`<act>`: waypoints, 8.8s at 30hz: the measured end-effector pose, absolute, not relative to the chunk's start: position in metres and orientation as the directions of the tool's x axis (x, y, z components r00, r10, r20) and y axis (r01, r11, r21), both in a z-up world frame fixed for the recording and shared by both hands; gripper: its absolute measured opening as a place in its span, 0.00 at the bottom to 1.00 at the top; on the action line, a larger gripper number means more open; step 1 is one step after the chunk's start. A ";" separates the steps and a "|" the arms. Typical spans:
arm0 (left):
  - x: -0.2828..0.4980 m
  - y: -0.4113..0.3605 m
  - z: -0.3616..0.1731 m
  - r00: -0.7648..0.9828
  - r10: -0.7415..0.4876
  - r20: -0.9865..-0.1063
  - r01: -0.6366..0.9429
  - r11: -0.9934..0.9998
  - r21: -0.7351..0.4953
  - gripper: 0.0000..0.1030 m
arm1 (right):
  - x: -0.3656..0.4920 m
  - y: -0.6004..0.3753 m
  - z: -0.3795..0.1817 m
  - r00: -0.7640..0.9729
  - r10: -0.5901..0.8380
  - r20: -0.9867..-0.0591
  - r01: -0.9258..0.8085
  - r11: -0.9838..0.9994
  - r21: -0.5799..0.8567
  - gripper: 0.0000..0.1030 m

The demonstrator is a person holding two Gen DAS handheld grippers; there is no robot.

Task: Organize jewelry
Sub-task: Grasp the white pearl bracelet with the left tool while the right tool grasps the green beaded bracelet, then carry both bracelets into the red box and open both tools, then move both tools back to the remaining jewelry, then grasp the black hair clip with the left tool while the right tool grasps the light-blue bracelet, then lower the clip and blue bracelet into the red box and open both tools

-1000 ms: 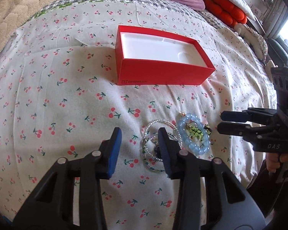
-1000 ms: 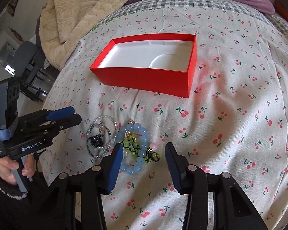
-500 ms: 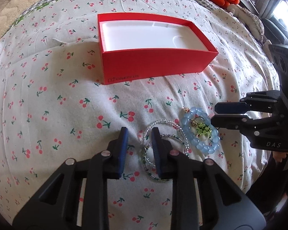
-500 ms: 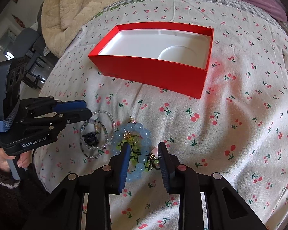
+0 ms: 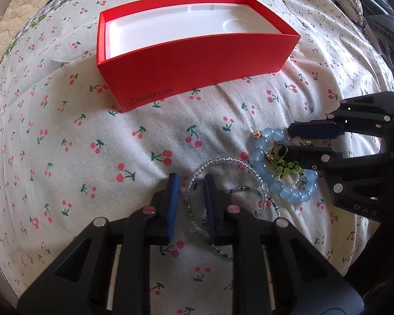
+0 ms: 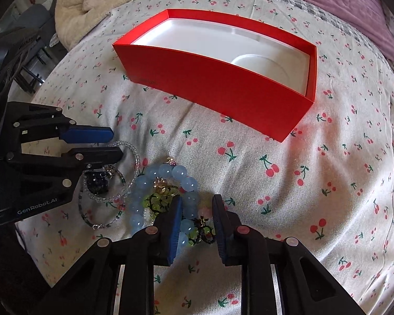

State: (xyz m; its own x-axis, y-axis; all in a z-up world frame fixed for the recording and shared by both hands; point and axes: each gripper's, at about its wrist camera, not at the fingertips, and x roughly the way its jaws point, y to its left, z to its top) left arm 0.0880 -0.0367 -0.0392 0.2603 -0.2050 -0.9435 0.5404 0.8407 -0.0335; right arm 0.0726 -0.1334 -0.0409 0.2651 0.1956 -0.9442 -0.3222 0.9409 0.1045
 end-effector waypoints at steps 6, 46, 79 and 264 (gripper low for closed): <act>0.088 -0.040 -0.037 0.279 -0.199 -0.939 0.504 0.863 -0.033 0.05 | 0.067 -0.124 -0.036 0.297 0.189 -0.936 -0.344 0.936 0.080 0.22; 0.078 -0.013 0.013 0.383 -0.259 -0.887 0.409 0.908 -0.088 0.05 | 0.069 -0.179 -0.032 0.175 0.377 -0.909 -0.092 0.926 0.366 0.25; 0.113 -0.016 0.080 0.499 -0.347 -0.794 0.372 0.913 -0.166 0.05 | 0.092 -0.185 0.100 0.510 0.338 -0.791 -0.152 0.941 0.304 0.03; 0.172 -0.026 0.019 0.431 -0.353 -0.831 0.336 0.917 -0.216 0.27 | 0.151 -0.150 0.073 0.559 0.324 -0.763 -0.161 0.946 0.283 0.11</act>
